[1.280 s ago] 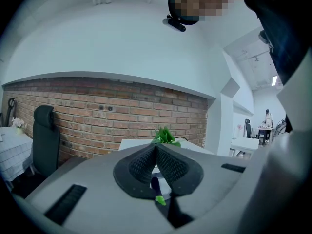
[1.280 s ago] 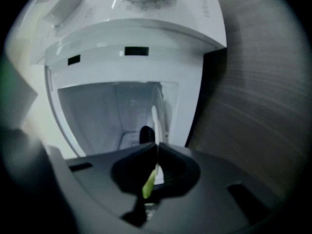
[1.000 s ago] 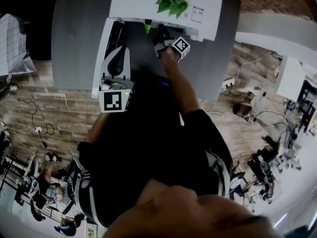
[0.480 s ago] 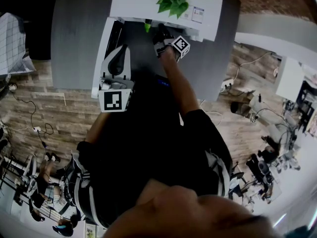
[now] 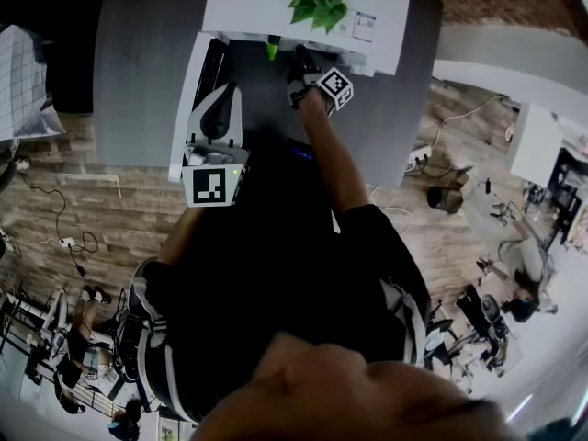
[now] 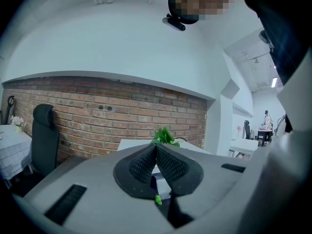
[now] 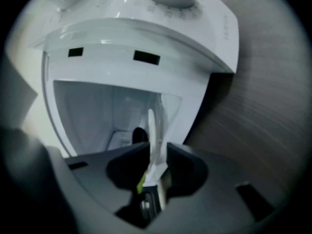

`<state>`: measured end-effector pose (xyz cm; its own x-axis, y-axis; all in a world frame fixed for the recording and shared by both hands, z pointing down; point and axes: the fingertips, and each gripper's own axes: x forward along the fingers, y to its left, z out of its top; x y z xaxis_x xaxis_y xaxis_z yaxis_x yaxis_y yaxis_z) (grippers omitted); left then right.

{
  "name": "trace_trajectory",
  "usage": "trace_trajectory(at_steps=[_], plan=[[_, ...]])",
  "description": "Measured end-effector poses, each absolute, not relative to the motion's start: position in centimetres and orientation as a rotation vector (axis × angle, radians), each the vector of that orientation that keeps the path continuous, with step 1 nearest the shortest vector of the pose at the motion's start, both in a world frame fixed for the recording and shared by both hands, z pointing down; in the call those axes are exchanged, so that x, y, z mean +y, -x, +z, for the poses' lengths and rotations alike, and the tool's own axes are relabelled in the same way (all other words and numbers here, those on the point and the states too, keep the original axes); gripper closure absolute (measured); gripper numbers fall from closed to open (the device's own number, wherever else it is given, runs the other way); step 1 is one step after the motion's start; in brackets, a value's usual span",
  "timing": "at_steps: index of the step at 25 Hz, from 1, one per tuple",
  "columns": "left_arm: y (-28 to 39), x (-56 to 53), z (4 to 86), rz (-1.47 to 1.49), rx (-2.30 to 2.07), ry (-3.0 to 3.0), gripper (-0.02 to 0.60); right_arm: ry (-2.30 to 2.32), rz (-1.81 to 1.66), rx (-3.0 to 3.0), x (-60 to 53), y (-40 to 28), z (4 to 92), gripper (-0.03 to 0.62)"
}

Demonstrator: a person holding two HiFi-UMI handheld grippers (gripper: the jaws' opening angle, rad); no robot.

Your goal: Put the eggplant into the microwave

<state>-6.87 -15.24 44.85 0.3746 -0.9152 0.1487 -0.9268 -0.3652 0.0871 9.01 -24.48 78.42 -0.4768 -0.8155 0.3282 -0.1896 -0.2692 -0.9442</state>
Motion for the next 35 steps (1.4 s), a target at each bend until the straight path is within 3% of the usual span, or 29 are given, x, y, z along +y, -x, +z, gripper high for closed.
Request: trace_trajectory(at_steps=[7, 13, 21, 35], plan=[[6.9, -15.0, 44.4, 0.101, -1.674, -2.488, 0.548, 1.354, -1.681, 1.753, -23.9, -9.8, 77.2, 0.471], [7.1, -15.0, 44.4, 0.092, -1.674, -2.475, 0.548, 1.652, -1.48, 2.156, -22.8, -9.6, 75.6, 0.549], [7.2, -15.1, 44.3, 0.091, -1.677, -2.497, 0.548, 1.882, -1.148, 2.657, -21.3, -6.9, 75.0, 0.559], [7.6, -15.3, 44.8, 0.096, -1.675, -2.464, 0.548, 1.905, -1.198, 2.744, -22.9, -5.0, 76.8, 0.562]])
